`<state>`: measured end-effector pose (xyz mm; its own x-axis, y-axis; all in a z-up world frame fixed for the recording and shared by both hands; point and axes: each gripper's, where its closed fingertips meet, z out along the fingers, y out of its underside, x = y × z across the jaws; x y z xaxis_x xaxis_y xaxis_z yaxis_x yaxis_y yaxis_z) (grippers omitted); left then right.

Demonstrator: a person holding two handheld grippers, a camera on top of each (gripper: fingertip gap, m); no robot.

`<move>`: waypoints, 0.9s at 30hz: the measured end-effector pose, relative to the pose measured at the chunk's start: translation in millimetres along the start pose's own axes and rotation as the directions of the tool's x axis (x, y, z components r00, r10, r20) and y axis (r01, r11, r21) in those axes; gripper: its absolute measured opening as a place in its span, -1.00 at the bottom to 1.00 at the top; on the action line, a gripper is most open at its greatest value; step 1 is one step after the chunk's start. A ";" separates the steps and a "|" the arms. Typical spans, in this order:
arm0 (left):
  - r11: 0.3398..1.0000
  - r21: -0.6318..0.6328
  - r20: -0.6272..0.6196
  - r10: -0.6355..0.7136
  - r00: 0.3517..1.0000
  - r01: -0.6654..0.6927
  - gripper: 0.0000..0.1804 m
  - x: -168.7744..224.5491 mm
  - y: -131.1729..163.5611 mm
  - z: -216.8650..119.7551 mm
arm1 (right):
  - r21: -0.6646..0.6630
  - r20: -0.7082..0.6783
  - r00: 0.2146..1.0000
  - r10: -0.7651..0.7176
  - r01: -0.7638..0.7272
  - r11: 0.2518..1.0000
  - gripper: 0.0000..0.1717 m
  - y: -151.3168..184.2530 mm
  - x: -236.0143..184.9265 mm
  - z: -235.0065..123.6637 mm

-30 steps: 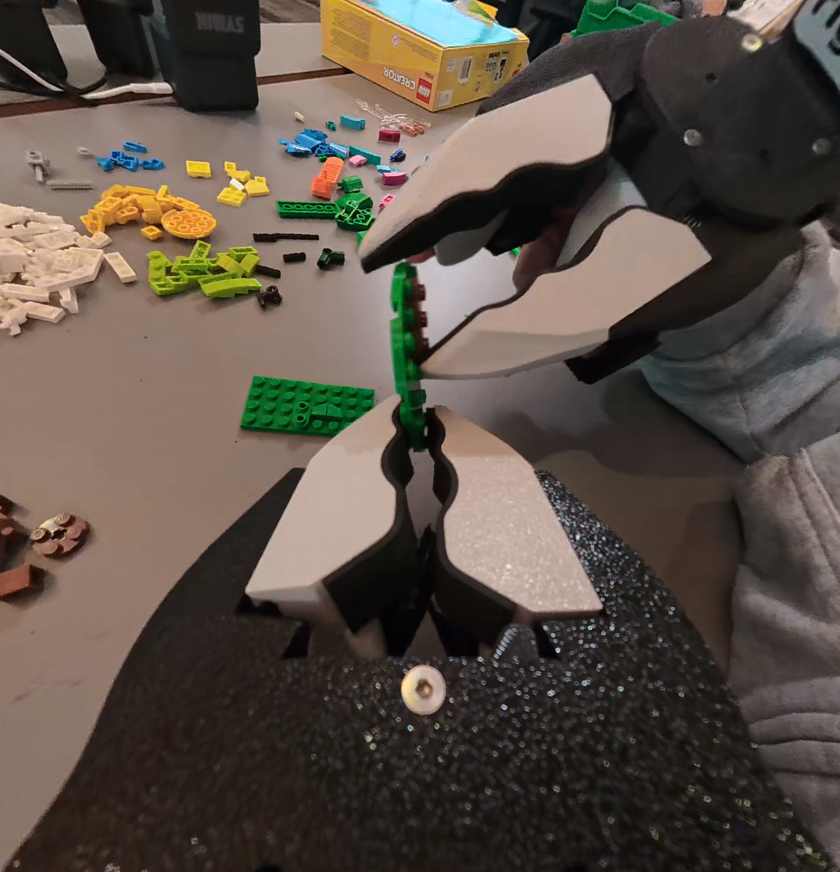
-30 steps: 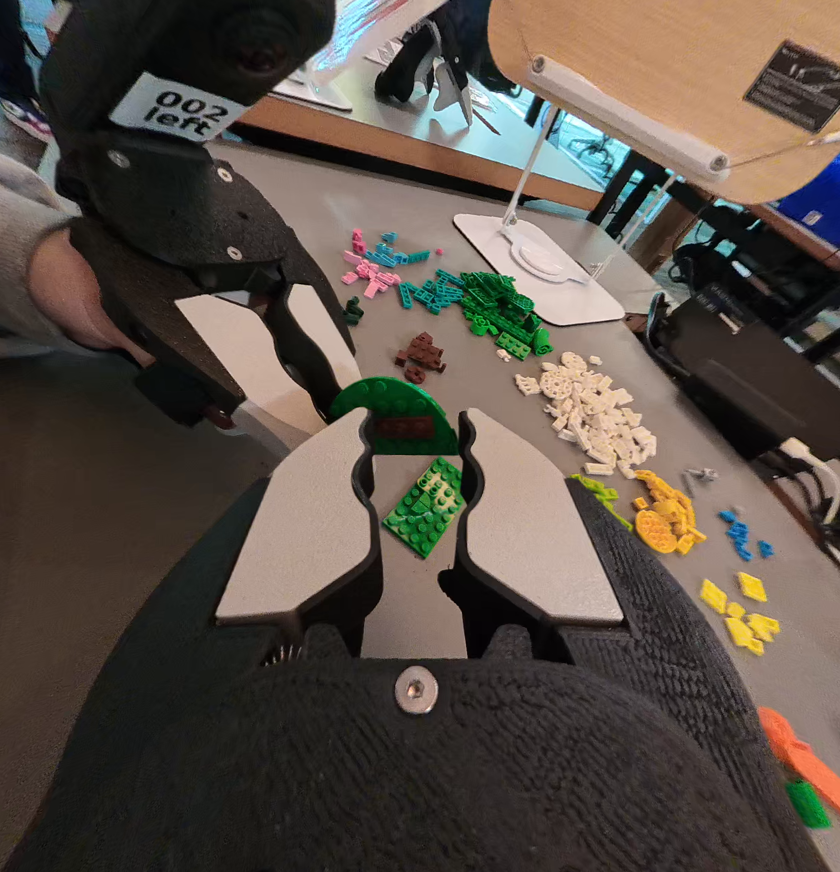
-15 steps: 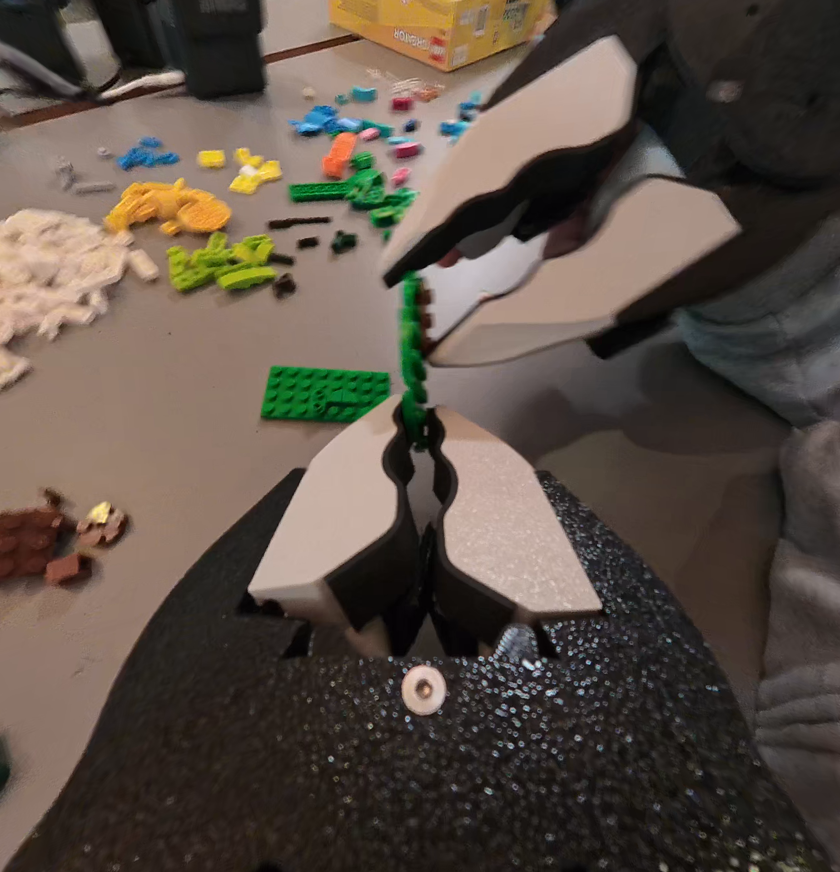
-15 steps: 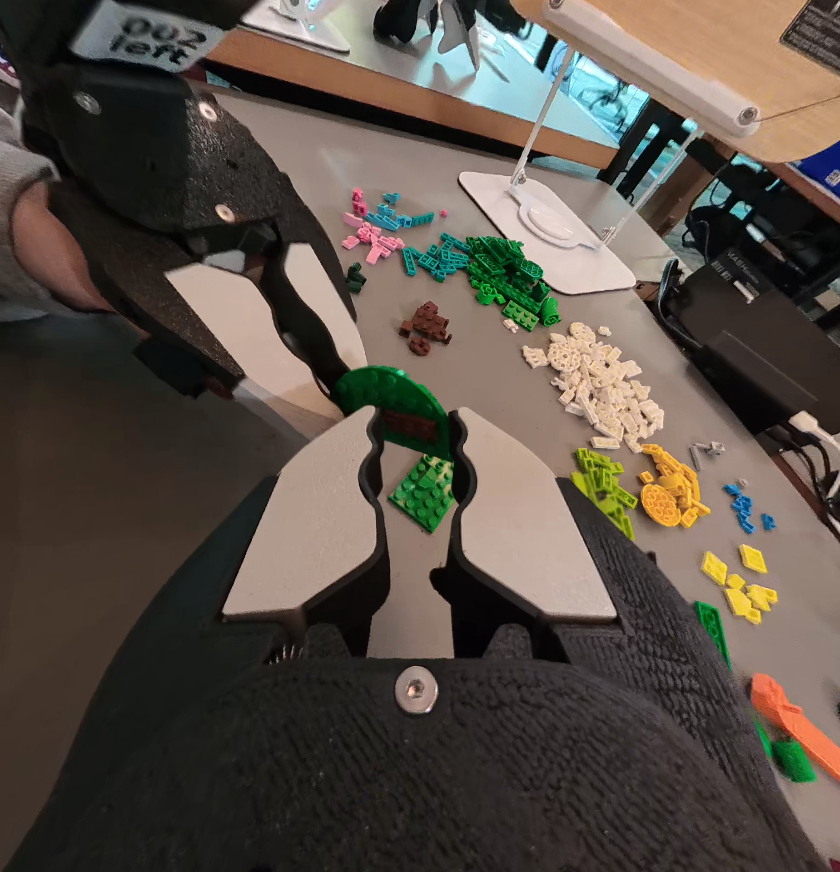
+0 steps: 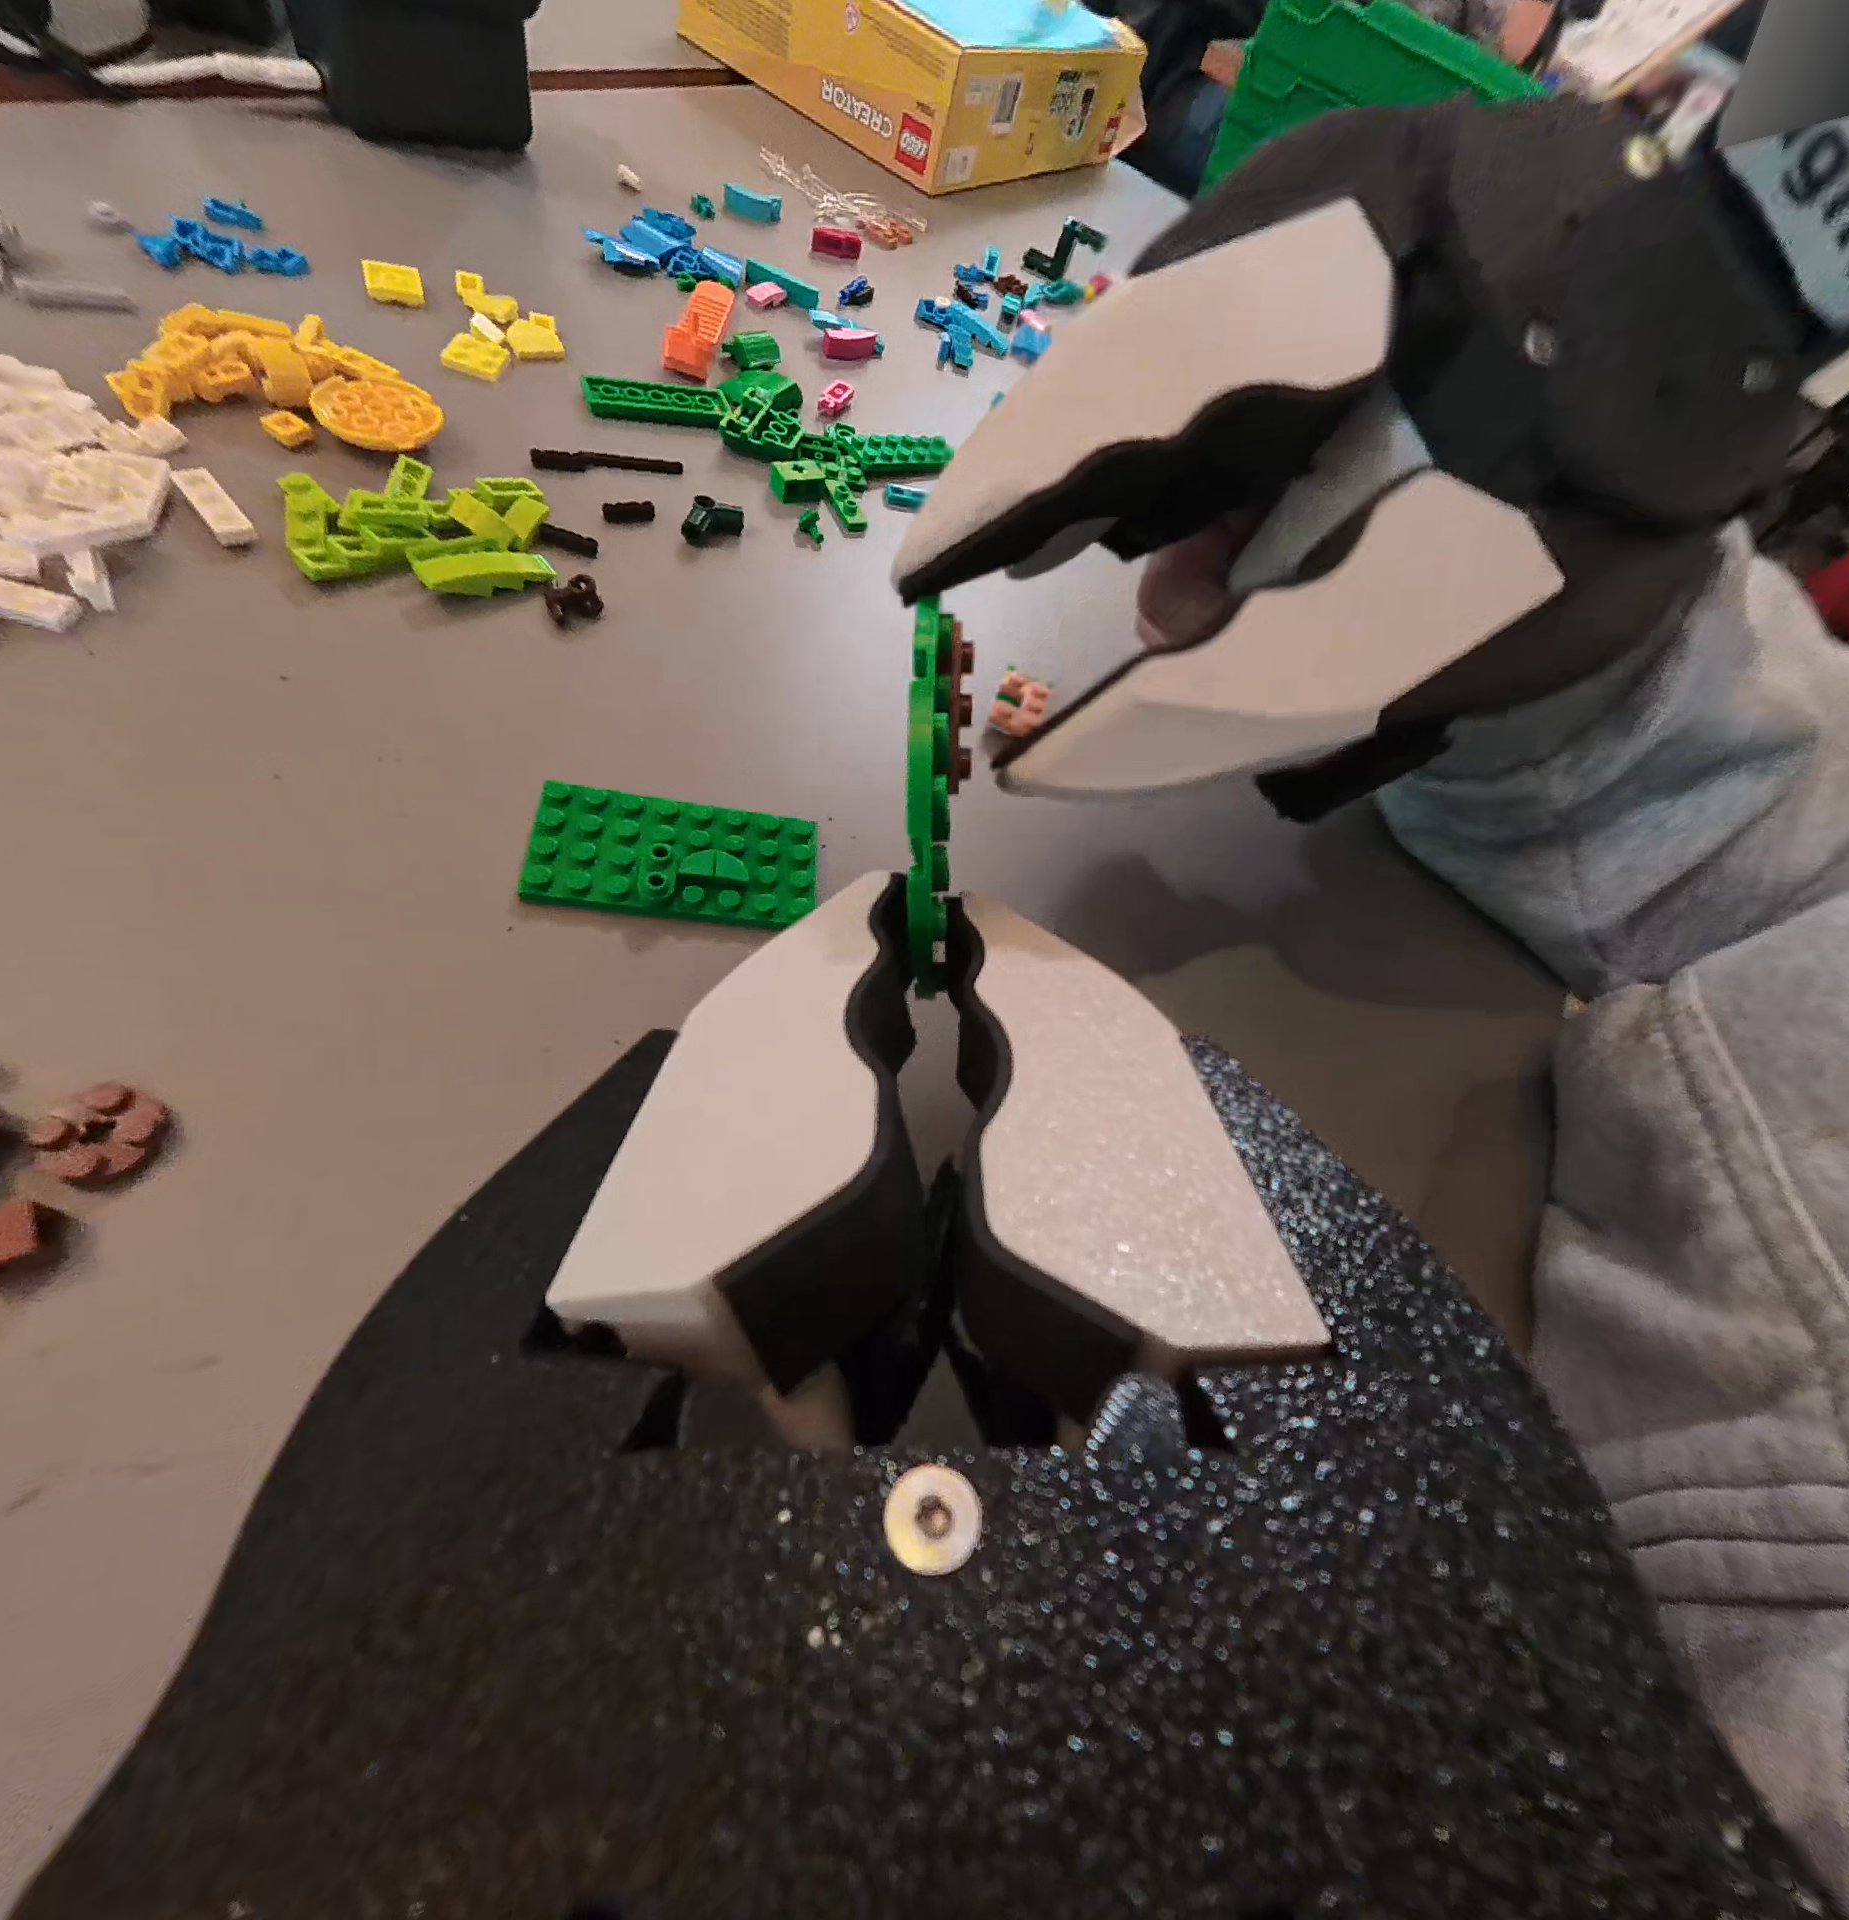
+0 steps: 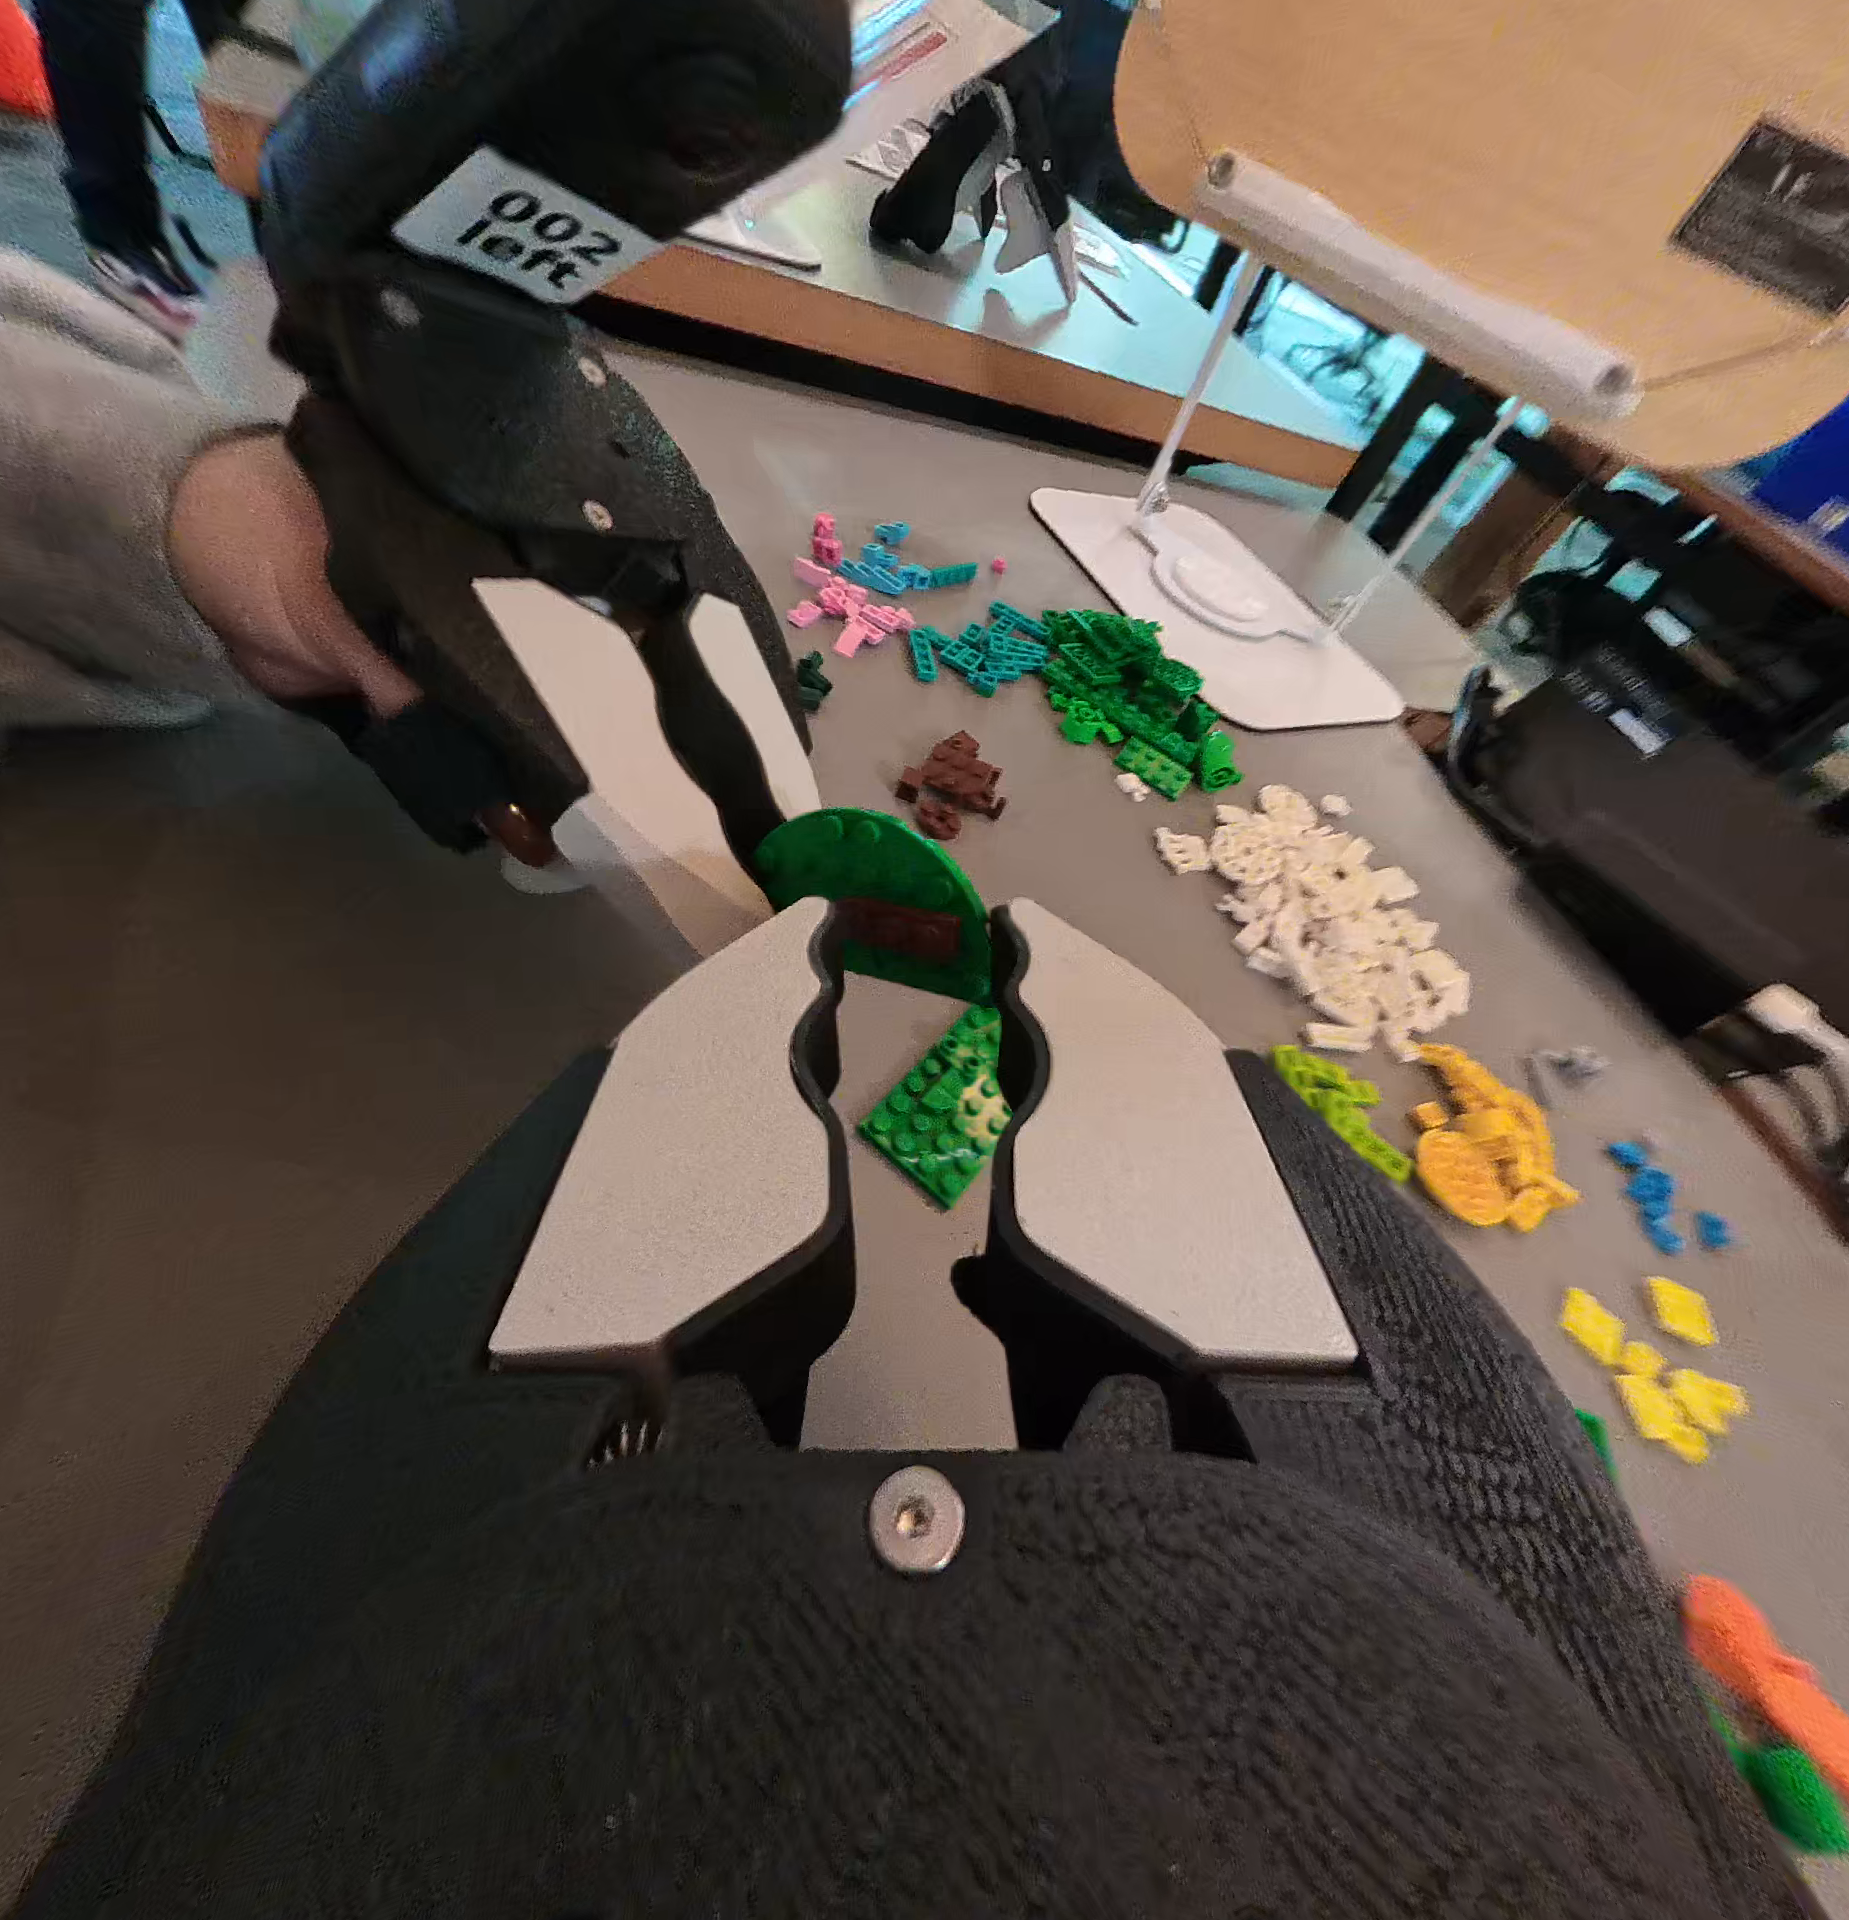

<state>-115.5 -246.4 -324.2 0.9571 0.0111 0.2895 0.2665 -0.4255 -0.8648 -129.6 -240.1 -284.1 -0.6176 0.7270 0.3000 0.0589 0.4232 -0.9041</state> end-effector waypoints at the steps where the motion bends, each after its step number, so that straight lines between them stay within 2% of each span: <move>1: 0.999 0.003 -0.021 -0.033 0.999 0.033 -0.95 0.8 -0.4 0.0 | -0.006 -0.024 0.999 -0.048 0.048 0.999 -0.69 0.2 0.3 0.0; 4: 0.993 0.003 -0.082 -0.114 0.990 0.114 -0.95 4.4 -0.9 -0.7 | -0.041 -0.092 0.975 -0.203 0.200 0.979 -0.73 1.0 2.4 -1.2; 6: 0.992 -0.001 -0.087 -0.128 0.988 0.128 -0.95 4.4 0.1 -0.7 | -0.075 -0.106 0.962 -0.251 0.244 0.967 -0.75 2.9 2.4 -1.0; 16: 0.990 -0.020 -0.101 -0.141 0.985 0.140 -0.95 8.0 3.5 0.7 | -0.097 -0.070 0.970 -0.234 0.227 0.969 -0.70 5.7 -2.4 -0.2; 19: 0.990 -0.026 -0.114 -0.143 0.983 0.141 -0.95 9.3 4.3 1.0 | -0.107 -0.068 0.958 -0.279 0.271 0.957 -0.67 7.9 -1.8 -0.9; 24: 0.989 -0.143 -0.162 -0.067 0.984 0.044 -0.95 16.6 18.3 -1.8 | -0.140 0.001 0.864 -0.503 0.498 0.856 -0.50 12.8 -16.1 -1.4; 27: 0.985 -0.171 -0.189 -0.036 0.981 0.003 -0.95 20.9 18.4 -4.6 | -0.158 0.011 0.783 -0.622 0.616 0.772 -0.61 14.3 -22.7 1.0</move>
<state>-91.2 -258.1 -332.2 0.9082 -0.1445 0.3927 0.2466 -0.5735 -0.7812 -115.5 -251.0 -304.1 -0.5289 0.2995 0.7941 -0.2107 0.8600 -0.4647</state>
